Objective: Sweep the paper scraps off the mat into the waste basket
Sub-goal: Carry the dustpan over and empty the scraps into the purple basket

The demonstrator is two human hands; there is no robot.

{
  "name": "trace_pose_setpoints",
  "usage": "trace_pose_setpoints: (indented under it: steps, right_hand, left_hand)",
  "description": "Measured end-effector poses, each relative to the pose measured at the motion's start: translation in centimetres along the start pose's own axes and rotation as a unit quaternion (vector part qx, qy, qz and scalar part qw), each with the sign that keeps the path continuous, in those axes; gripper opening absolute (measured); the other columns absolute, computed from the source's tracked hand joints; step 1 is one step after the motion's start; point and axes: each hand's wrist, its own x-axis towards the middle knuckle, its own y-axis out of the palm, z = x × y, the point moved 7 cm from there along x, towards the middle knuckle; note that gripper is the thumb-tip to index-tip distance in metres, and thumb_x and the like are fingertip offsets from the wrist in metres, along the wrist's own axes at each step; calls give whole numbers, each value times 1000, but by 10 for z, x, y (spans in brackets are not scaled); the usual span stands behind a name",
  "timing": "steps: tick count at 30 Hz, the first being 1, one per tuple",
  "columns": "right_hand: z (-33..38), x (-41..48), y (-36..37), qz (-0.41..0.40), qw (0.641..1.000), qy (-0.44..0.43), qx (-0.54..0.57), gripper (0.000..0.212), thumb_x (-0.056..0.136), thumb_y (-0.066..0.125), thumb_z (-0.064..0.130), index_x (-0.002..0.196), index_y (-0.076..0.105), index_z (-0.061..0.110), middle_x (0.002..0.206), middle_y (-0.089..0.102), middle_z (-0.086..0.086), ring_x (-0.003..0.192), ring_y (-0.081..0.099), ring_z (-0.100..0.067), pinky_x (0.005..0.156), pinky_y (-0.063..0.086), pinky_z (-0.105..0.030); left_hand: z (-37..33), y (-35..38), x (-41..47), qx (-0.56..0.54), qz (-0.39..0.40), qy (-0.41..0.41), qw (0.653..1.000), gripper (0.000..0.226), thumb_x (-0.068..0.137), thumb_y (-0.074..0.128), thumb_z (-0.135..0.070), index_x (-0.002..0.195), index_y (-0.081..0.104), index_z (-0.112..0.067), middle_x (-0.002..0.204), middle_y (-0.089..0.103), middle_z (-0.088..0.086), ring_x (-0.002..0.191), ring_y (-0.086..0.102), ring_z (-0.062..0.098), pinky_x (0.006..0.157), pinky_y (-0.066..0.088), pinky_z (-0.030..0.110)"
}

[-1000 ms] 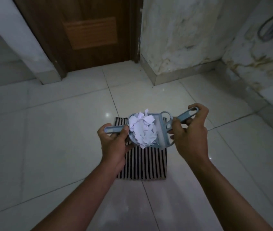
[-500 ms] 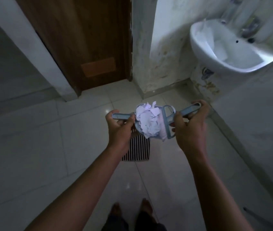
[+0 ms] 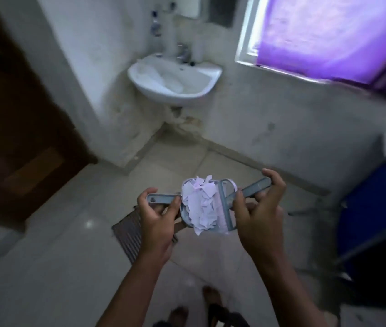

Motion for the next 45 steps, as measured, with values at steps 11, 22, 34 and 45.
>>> trace_pose_setpoints:
  steps: [11,22,34,45]
  right_hand:
    - [-51,-166,-182,-298,945,124,-44,53,91,63,15,129,31,33,79,68,-6,63,68,-12,57,53,-26]
    - [-114,-442,-371,-539,807,235,-57,50,93,61,12,131,33,27,72,68,4,63,71,-17,54,58,-46]
    - [-207,-658,-521,-610,715,329,-85,52,93,61,10,129,29,30,95,69,-7,71,70,0,55,53,-11]
    - [-486,-731,-541,-645,644,411,23,52,94,60,11,135,30,23,95,64,11,72,71,-3,55,57,-19]
  left_hand:
    - [72,113,-144,118,336,-114,927,48,93,68,-6,127,39,-23,104,70,16,84,71,29,60,59,38]
    - [220,155,-429,220,532,-216,789,51,91,70,-8,129,39,-23,98,70,11,76,73,23,60,58,37]
    - [389,144,-673,300,563,-286,715,49,92,71,-9,125,41,-29,108,71,17,89,73,33,67,61,45]
    - [651,172,-698,381,542,-265,701,50,94,66,-5,130,38,-25,114,68,15,92,72,29,68,62,43]
